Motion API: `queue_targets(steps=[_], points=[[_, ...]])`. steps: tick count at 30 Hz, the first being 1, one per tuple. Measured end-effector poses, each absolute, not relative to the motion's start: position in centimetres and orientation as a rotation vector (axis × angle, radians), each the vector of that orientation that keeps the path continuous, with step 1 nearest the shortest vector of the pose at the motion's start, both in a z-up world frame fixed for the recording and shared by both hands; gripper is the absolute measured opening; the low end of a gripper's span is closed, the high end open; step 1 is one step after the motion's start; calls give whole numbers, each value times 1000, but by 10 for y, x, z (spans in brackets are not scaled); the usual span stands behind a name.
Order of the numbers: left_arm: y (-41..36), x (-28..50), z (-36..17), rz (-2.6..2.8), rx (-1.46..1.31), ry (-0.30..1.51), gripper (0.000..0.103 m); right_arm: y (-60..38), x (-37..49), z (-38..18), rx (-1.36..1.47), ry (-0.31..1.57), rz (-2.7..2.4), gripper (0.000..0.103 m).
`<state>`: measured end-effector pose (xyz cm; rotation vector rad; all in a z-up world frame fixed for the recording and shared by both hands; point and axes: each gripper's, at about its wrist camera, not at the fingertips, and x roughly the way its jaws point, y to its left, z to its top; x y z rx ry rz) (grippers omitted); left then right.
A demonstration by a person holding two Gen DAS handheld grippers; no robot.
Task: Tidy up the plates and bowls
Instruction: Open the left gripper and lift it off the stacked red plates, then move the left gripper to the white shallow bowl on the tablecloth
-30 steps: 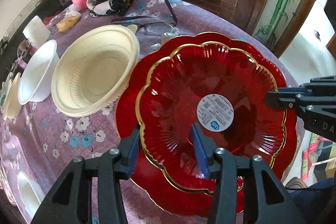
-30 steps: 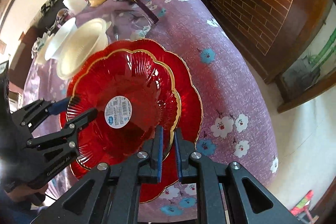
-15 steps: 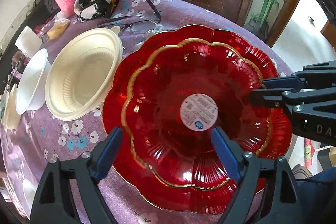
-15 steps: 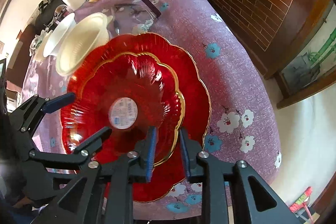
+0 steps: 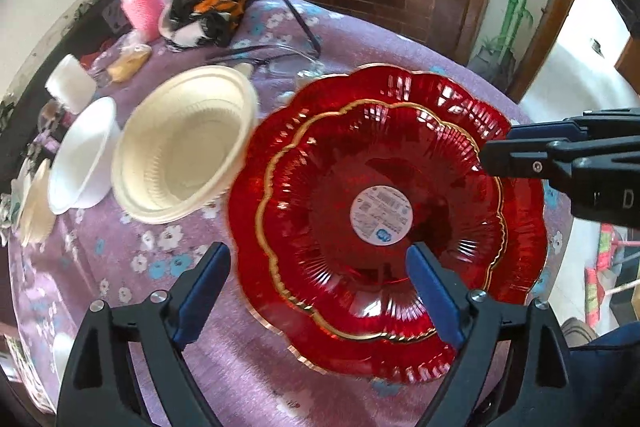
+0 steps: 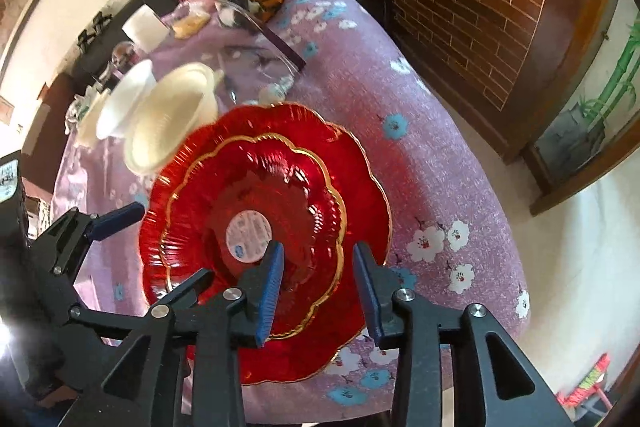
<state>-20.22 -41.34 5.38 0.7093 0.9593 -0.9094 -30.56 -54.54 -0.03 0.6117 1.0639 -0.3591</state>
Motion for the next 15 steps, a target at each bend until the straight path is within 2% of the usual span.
queue_targets(steps=[15], points=[[-322, -180, 80, -761, 572, 903, 89, -490, -275, 24, 551, 965, -272, 39]])
